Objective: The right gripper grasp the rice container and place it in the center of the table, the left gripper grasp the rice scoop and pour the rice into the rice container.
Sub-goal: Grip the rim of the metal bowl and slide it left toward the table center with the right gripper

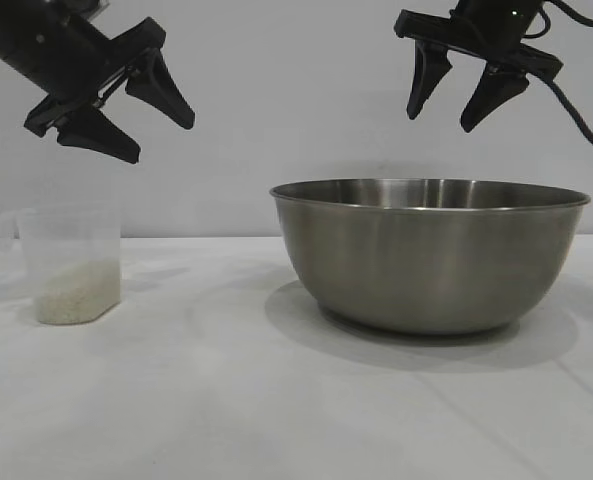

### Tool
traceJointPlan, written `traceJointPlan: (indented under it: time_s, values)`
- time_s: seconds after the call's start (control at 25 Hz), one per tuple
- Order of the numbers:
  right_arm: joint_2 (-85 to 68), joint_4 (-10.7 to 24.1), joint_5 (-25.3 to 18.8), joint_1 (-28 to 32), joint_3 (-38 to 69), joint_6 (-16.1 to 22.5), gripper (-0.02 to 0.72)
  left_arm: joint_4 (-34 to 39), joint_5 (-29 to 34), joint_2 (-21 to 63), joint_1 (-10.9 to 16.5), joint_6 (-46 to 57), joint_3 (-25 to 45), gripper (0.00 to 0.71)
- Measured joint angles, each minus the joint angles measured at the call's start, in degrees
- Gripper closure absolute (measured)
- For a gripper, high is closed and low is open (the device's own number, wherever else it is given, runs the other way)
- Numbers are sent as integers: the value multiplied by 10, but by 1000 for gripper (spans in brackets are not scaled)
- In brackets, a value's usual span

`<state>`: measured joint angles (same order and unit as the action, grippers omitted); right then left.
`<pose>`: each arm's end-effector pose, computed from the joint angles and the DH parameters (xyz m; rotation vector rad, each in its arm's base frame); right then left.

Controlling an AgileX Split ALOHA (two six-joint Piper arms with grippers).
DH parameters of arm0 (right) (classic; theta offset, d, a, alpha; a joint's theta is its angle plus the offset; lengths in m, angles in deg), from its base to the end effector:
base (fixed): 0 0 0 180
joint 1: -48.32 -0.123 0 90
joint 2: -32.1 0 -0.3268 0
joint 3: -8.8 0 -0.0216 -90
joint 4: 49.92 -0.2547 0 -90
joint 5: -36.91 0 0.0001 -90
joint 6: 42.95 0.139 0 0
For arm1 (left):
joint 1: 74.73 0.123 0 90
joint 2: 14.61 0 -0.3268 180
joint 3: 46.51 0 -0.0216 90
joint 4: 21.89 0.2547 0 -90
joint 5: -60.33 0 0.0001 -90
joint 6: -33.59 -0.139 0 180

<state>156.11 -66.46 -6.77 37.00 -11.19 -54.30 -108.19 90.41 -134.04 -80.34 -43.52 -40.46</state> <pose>0.4950 0.1270 0.2395 -0.3116 2.5431 0.3340 0.4667 -0.1158 0.2039 0.2321 2.2054 -0.7187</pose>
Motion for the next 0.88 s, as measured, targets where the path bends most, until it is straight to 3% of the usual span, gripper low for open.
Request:
traceJointPlan:
  time_s: [0.28, 0.48, 0.6, 0.88]
  values:
    - [-37, 32, -122, 0, 0, 0, 237, 0, 1, 0, 0, 0, 0, 184]
    - [-41, 37, -212, 0, 0, 1, 237, 0, 3, 0, 0, 0, 0, 184]
    - [-41, 37, -243, 0, 1, 1, 237, 0, 8, 0, 0, 0, 0, 184]
    - [-44, 37, -252, 0, 74, 3, 237, 0, 14, 0, 0, 0, 0, 184]
